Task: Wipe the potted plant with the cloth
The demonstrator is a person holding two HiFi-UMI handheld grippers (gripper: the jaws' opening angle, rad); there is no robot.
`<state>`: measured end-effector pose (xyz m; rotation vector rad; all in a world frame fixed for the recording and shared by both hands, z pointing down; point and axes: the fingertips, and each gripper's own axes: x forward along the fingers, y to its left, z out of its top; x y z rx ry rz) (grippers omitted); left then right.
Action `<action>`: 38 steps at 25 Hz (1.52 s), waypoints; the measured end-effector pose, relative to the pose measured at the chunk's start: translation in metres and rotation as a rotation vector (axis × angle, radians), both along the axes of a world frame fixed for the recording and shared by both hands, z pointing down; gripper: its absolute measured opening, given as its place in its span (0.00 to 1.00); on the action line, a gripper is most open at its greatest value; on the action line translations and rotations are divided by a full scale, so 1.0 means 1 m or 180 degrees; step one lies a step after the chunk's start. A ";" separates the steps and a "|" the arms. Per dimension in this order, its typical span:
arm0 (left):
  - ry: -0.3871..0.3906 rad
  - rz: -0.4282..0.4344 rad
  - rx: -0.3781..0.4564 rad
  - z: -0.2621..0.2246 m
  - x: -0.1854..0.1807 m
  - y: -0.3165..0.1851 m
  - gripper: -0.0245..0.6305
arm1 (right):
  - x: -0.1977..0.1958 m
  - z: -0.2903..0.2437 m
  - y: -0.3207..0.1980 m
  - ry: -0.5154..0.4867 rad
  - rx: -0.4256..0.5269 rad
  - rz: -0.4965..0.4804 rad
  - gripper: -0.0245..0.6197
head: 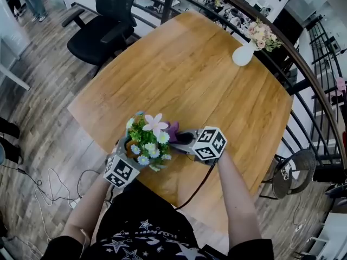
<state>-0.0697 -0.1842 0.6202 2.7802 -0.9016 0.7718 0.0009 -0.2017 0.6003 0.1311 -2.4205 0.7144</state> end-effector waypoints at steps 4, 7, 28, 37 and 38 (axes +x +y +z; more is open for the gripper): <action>-0.0010 0.0105 -0.0002 0.001 0.002 0.001 0.76 | 0.007 0.002 0.016 -0.0008 -0.0028 0.0035 0.17; -0.0026 0.0186 -0.0011 0.001 0.003 0.001 0.76 | 0.009 0.003 0.031 -0.0002 -0.0056 0.0010 0.17; -0.0186 0.1160 -0.0071 0.003 0.016 0.001 0.76 | 0.008 0.011 0.074 -0.0068 -0.0125 0.0419 0.17; 0.0008 0.0306 -0.0077 -0.004 -0.009 -0.005 0.76 | 0.005 0.014 0.079 -0.0057 -0.0082 0.0486 0.17; 0.0012 0.0155 -0.0094 -0.003 -0.015 -0.005 0.76 | 0.003 0.013 0.079 -0.0064 -0.0080 0.0474 0.17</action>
